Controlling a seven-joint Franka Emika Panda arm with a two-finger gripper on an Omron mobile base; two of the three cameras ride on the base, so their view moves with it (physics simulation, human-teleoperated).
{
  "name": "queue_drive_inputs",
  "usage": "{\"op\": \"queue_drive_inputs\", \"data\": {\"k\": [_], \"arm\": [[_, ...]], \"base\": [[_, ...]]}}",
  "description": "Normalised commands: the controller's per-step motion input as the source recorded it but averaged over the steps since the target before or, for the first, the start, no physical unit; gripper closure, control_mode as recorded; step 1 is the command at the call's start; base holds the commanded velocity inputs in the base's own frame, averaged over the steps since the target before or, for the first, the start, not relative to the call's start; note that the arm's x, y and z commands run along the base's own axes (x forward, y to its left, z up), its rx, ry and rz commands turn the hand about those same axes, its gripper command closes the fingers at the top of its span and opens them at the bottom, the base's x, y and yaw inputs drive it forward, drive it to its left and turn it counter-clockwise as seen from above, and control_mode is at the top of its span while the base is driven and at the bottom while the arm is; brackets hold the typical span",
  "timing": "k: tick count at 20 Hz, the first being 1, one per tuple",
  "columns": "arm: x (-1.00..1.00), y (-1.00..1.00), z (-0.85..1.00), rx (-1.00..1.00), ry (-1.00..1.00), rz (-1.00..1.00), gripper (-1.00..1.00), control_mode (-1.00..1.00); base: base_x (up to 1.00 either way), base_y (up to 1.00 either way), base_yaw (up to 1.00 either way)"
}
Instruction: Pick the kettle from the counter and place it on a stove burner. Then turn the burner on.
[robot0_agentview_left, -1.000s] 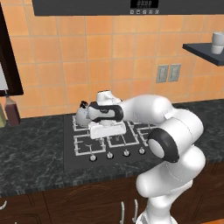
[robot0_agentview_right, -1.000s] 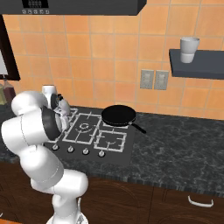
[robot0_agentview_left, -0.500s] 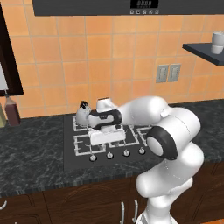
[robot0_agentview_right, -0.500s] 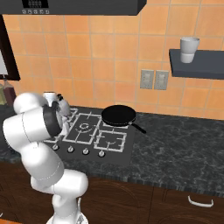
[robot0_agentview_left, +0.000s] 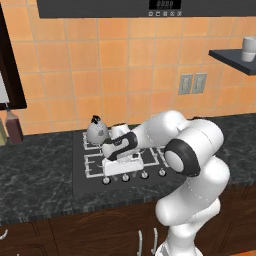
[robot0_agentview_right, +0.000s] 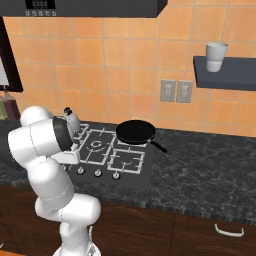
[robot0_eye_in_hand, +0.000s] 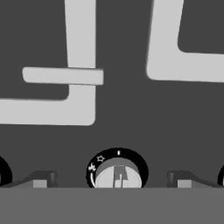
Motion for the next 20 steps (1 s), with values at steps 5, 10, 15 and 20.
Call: {"op": "queue_drive_inputs", "data": {"k": [5, 10, 15, 20], "arm": [[-0.29, 0.00, -0.01, 0.00, -0.02, 0.00, -1.00, -1.00], [-0.07, 0.00, -0.06, 0.00, -0.05, 0.00, -1.00, -1.00], [0.30, 0.00, -0.02, -0.01, 0.00, -0.01, -1.00, -1.00], [0.16, 0.00, 0.00, -0.03, 0.00, -0.02, -1.00, -1.00]], "base": [[0.00, 0.00, 0.00], [0.00, 0.00, 0.00], [0.00, 0.00, 0.00], [0.00, 0.00, 0.00]]}}
